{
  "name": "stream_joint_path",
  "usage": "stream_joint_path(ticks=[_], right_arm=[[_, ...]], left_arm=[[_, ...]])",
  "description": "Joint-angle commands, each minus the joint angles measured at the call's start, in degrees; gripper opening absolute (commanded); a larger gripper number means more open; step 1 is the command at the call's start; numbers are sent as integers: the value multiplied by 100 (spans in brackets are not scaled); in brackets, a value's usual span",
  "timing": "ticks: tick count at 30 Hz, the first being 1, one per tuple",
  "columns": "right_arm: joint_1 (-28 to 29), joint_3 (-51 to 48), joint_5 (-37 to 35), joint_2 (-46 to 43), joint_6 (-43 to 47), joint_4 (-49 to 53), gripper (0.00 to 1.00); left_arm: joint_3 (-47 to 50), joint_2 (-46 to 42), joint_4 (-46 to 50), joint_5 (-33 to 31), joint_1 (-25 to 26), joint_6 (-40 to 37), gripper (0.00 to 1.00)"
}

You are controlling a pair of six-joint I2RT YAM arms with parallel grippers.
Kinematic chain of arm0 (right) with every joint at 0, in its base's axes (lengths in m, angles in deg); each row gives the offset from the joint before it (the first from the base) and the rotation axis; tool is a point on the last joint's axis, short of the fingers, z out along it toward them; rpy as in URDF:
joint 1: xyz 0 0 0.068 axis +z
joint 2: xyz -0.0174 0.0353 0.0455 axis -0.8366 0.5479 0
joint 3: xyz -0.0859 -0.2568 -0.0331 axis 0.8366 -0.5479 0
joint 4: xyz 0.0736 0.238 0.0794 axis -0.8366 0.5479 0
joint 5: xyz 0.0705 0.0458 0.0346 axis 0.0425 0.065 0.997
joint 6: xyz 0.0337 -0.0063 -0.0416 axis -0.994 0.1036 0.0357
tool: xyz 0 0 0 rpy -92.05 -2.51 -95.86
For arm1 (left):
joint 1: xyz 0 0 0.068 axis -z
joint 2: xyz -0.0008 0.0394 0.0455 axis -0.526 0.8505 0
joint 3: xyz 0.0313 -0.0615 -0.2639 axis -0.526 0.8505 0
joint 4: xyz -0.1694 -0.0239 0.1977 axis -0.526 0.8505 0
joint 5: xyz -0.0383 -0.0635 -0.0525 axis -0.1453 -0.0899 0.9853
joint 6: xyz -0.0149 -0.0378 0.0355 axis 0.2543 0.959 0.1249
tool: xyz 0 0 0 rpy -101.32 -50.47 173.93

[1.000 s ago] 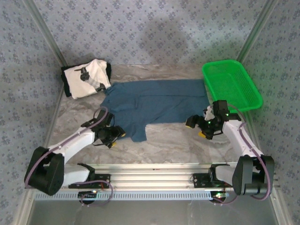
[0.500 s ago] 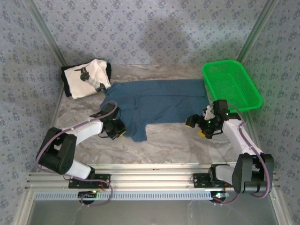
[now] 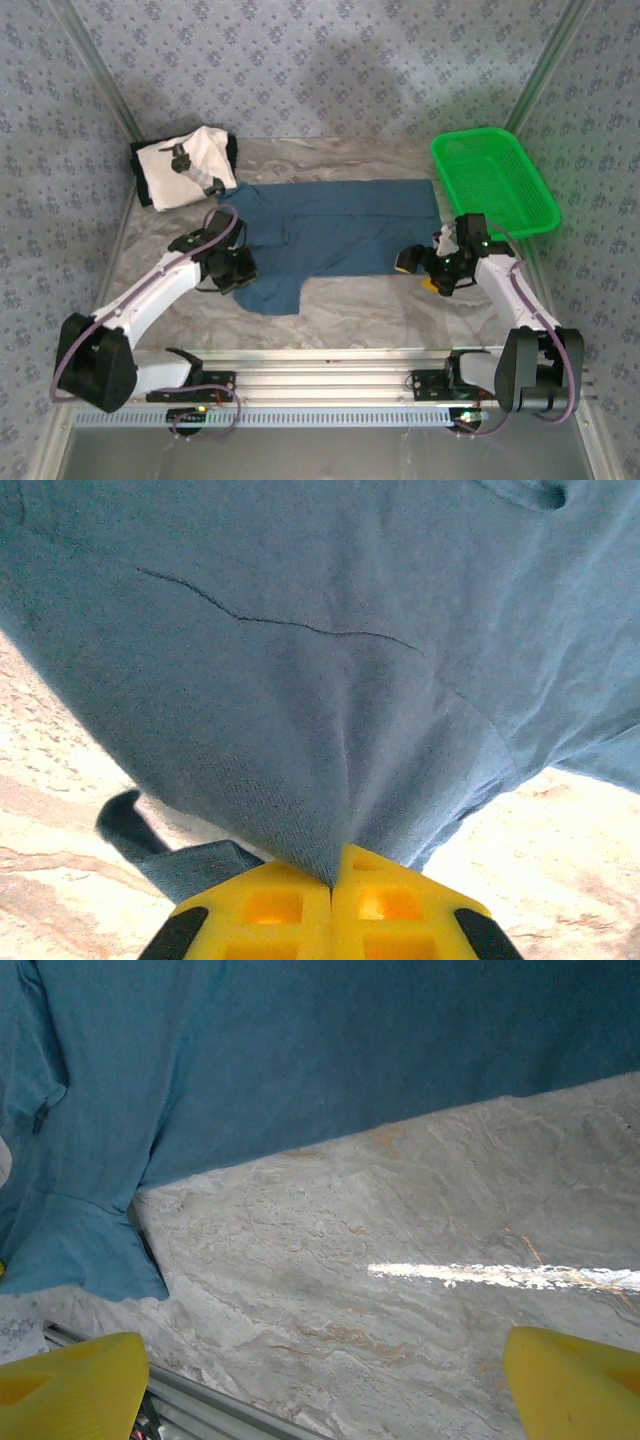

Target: Fold and stack the t-shirts

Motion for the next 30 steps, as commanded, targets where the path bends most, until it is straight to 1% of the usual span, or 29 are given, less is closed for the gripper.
stream_joint_path(ticks=[1, 8, 11, 12, 15, 17, 19, 22, 23, 27, 28, 30], right_arm=[[-44, -18, 112, 6, 145, 143, 94], [-55, 59, 99, 156, 164, 147, 94], [-54, 124, 86, 227, 205, 175, 94], [-54, 128, 85, 252, 214, 182, 94], [-54, 165, 96, 307, 212, 188, 94], [-52, 192, 96, 320, 238, 216, 94], [-50, 228, 72, 325, 266, 281, 94], [-54, 242, 55, 331, 285, 282, 94], [-54, 261, 54, 341, 283, 267, 94], [-54, 302, 69, 424, 297, 246, 94], [-62, 313, 68, 448, 308, 257, 94], [-57, 368, 77, 487, 330, 291, 94]], left_arm=[[-525, 696, 366, -61, 33, -549, 4], [-1885, 2593, 188, -161, 3, -1073, 5], [-2520, 3208, 133, 43, 16, -1143, 6], [-2714, 3410, 179, 119, 12, -1172, 7], [-3035, 3780, 250, 244, 25, -1184, 22], [-2914, 3583, 154, 230, 11, -1084, 41], [-2684, 3080, 46, 153, 1, -907, 53], [-2077, 2014, -172, 126, -115, -533, 64], [-1813, 1618, -270, 152, -152, -411, 67], [-712, 362, -348, 354, -524, -61, 69], [-361, 97, -606, 488, -681, 17, 69], [195, -244, -760, 641, -967, 95, 66]])
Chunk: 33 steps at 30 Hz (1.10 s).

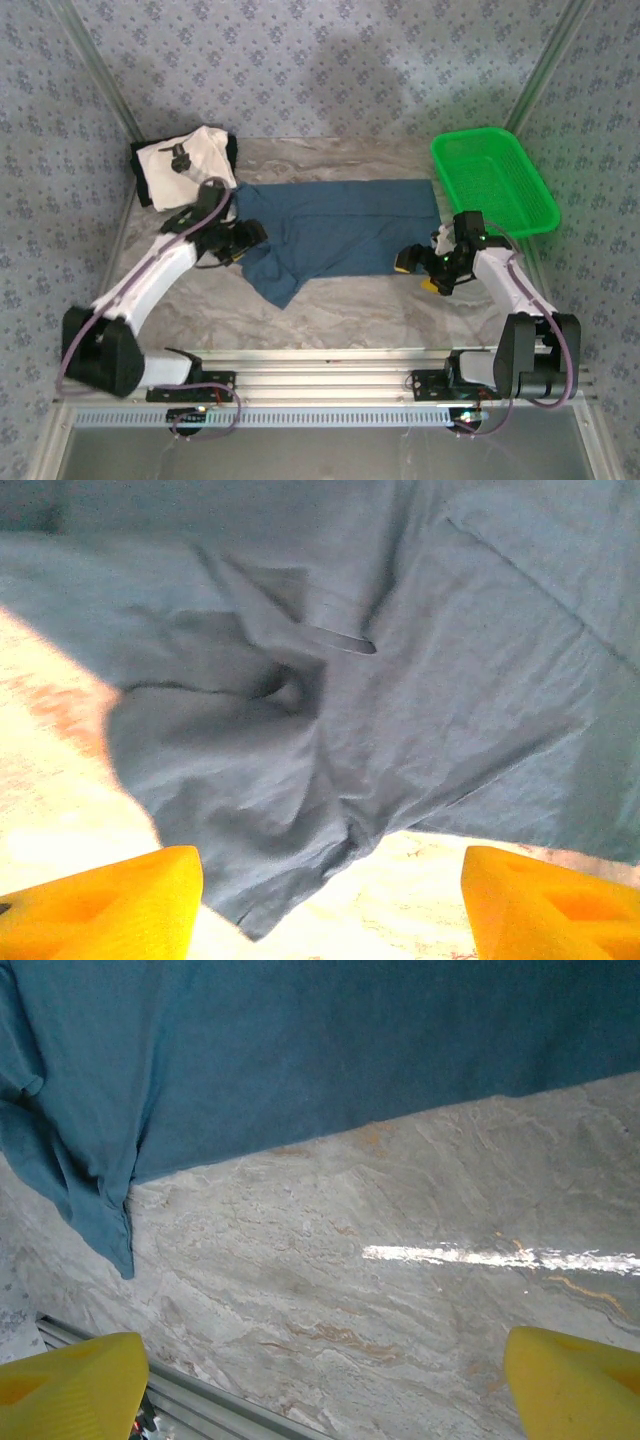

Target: Fold and stack the t-shirts

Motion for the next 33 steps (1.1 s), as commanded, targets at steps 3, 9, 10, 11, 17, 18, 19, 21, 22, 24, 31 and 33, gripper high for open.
stream_joint_path(ticks=[3, 9, 10, 11, 17, 18, 19, 21, 22, 24, 31, 33], right_arm=[[-38, 281, 76, 86, 227, 281, 94], [-38, 386, 81, 99, 285, 394, 94], [-45, 390, 89, 85, 274, 403, 94], [-43, 391, 90, 85, 276, 412, 94], [-42, 368, 59, -5, 290, 520, 94], [-44, 366, 48, -15, 285, 527, 94], [-50, 336, 36, -24, 275, 521, 94], [-57, 314, 34, -28, 268, 497, 94], [-60, 297, 20, -30, 253, 472, 94], [-63, 271, 17, -32, 211, 424, 94], [-166, 173, -140, -102, 187, 537, 94], [-250, 155, -126, -166, 195, 545, 94]], left_arm=[[1382, -366, -917, 715, -640, 450, 61], [1743, 329, -2013, 1259, -1015, 309, 52], [1707, 495, -2028, 1247, -1034, 234, 51], [1668, 637, -2032, 1221, -1073, 177, 50], [1592, 1390, -2575, 1303, -1132, 171, 47], [1594, 1509, -2710, 1365, -1132, 212, 46], [1585, 1661, -2855, 1416, -1124, 263, 45], [1508, 1903, -3033, 1465, -1081, 296, 44], [1429, 2033, -3088, 1483, -1031, 295, 43], [1239, 2272, -3169, 1522, -905, 291, 41], [566, 2758, -2826, 1543, -518, 235, 13], [460, 2618, -2497, 1430, -519, 113, 5]])
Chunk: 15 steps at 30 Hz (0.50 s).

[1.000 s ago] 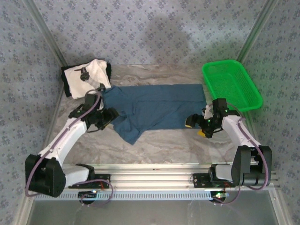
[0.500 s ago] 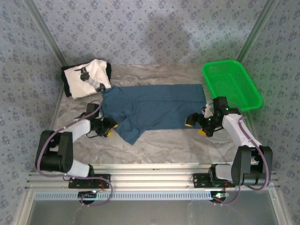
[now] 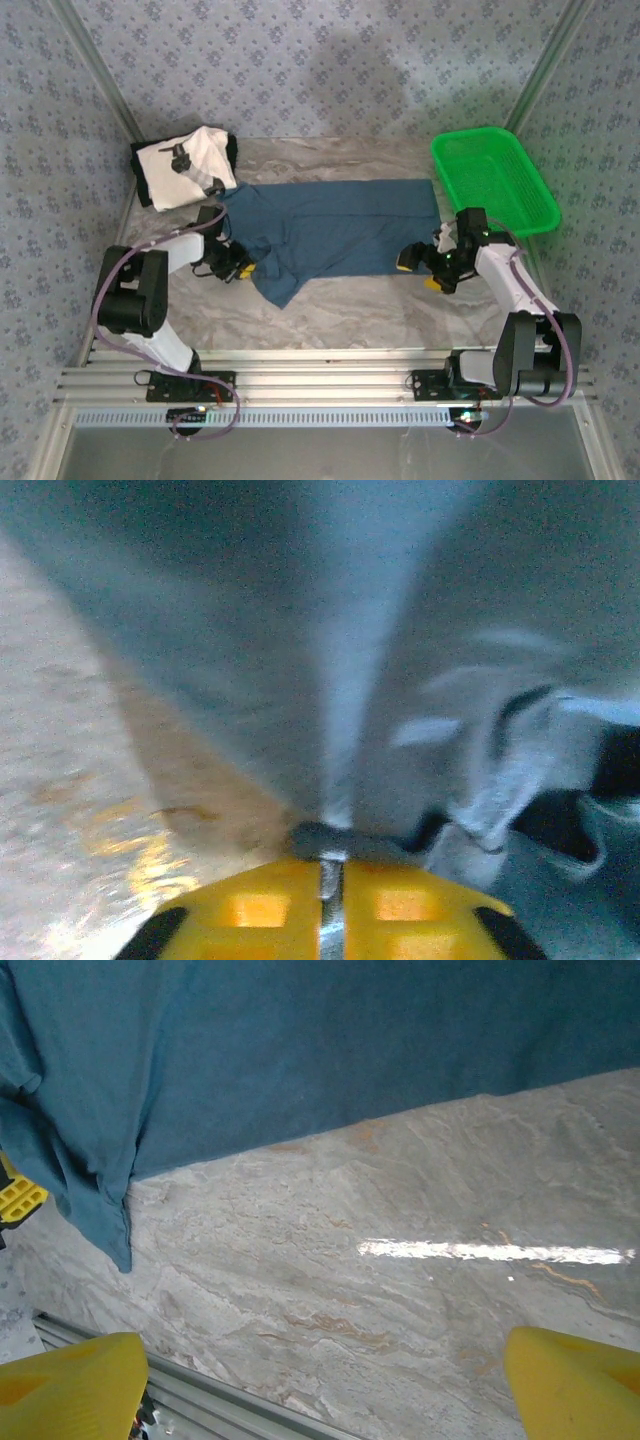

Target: Fold and stack the t-shirts

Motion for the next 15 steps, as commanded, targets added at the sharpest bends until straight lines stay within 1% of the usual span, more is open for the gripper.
stream_joint_path(ticks=[1, 3, 6, 9, 11, 15], right_arm=[[-163, -47, -67, -200, 29, 187, 94], [-243, -73, -43, -249, 50, 186, 94], [-391, -123, -101, -297, 63, 185, 94], [-534, -86, -368, -305, -123, 183, 94], [-628, 1, -712, -301, -323, 194, 94], [-790, 100, -1106, -223, -559, 78, 94]], left_arm=[[-259, 133, -659, 52, 272, -281, 3], [-345, -158, -163, -173, 264, -490, 0], [-293, -712, 506, -486, 179, -681, 0], [-119, -1405, 1081, -742, 73, -756, 0], [15, -1922, 1473, -923, 3, -812, 0], [367, -2695, 1922, -984, -69, -746, 0]])
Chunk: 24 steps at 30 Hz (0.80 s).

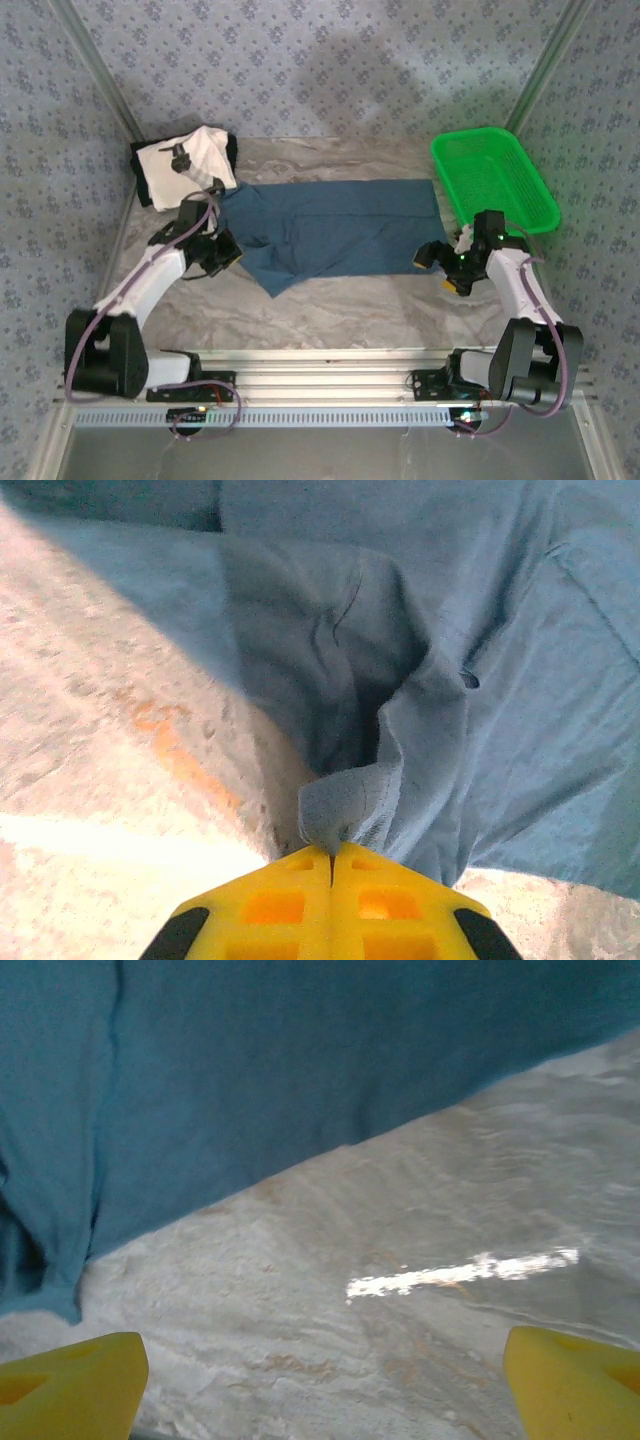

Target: Fold and stack the t-shirts

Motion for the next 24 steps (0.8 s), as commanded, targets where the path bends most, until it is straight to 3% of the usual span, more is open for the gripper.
stream_joint_path(ticks=[1, 9, 17, 24], right_arm=[[-145, 183, -512, 86, -302, 19, 94], [-336, 221, -904, 570, -435, -410, 90], [-400, 477, -863, 1540, -558, -824, 72], [-189, 264, -1005, 1518, -721, -550, 67]], left_arm=[[335, -448, 879, -169, -42, -76, 0], [814, -1411, 1515, -241, -277, -9, 0], [1055, -1824, 1789, -168, -637, -55, 0], [1316, -2008, 1570, 4, -655, 118, 0]])
